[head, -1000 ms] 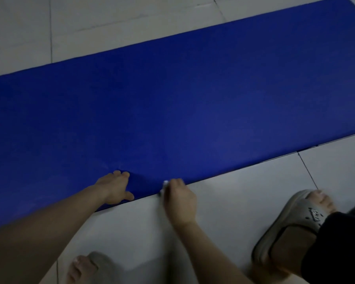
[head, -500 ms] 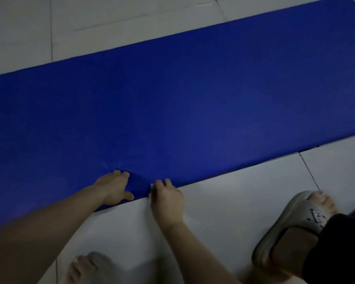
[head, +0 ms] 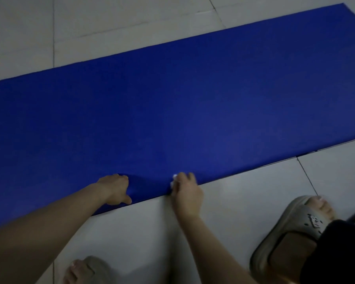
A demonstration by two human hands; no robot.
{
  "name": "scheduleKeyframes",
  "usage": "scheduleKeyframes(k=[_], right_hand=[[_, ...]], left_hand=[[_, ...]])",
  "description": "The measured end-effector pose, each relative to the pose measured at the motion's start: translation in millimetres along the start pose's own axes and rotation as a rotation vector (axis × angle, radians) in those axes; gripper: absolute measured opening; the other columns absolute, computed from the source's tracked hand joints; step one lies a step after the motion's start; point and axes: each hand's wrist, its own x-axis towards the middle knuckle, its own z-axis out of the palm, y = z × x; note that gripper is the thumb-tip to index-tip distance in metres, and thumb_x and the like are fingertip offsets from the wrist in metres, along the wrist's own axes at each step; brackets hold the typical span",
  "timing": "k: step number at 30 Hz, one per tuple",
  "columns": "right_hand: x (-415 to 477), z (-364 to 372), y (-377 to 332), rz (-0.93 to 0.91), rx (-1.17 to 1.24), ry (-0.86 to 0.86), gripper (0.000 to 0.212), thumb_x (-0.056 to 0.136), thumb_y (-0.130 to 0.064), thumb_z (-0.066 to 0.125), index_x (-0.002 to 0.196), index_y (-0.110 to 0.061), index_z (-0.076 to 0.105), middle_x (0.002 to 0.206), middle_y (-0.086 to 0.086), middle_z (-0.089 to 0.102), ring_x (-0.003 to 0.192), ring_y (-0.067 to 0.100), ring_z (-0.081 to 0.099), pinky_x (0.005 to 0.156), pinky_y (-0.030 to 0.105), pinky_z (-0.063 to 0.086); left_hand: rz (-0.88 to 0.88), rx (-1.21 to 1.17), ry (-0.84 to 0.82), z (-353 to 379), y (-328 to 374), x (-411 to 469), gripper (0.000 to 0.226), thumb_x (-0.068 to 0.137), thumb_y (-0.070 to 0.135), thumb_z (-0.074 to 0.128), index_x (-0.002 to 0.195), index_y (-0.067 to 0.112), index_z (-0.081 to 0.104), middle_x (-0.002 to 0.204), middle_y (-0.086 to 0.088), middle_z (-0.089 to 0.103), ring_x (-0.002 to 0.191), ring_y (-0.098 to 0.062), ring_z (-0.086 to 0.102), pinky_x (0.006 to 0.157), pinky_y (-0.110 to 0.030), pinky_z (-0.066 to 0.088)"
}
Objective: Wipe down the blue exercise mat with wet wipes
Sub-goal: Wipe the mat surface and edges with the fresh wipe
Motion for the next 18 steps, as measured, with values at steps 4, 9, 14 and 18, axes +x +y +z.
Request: scheduleKeyframes(k=[4,9,14,18], right_hand=[[6,-5,5,-0.175,-0.062,-0.013,0.015,0.092,-0.024,0.069,0.084,-0.017,0.058,0.082,0.002,0.057,0.051,0.019,0.048,0.049,0.028,0.03],[54,-63,74,0.139,-0.022,0.201,0.023,0.101,-0.033,0.053,0.091,-0.012,0.056,0.094,0.011,0.054,0.069,0.038,0.06,0.057,0.035,0.039],[73,-76,96,0.235,0.017,0.257,0.023,0.102,-0.034,0.051,0.095,-0.013,0.057,0.092,0.003,0.048,0.071,0.029,0.055,0.064,0.032,0.035],[71,-64,90,0.278,0.053,0.298,0.025,0.103,-0.034,0.051,0.097,-0.011,0.059,0.095,0.008,0.054,0.071,0.023,0.049,0.067,0.031,0.036]], left_hand=[[-0.034,0.143,0.021,-30,27,-6,0.04,0.092,0.058,0.061,0.08,0.023,0.046,0.078,0.008,0.05,0.069,-0.011,0.047,0.064,-0.027,0.041],[0.22,0.111,0.339,-46,97,1,0.041,0.09,0.059,0.057,0.079,0.021,0.048,0.076,0.006,0.05,0.073,-0.018,0.051,0.063,-0.033,0.04],[0.308,0.182,0.398,-41,123,13,0.036,0.095,0.05,0.055,0.085,0.017,0.05,0.08,0.001,0.052,0.075,-0.021,0.052,0.067,-0.033,0.037],[0.356,0.158,0.415,-32,113,15,0.034,0.101,0.041,0.049,0.079,0.016,0.05,0.079,0.0,0.055,0.076,-0.023,0.055,0.068,-0.036,0.042]])
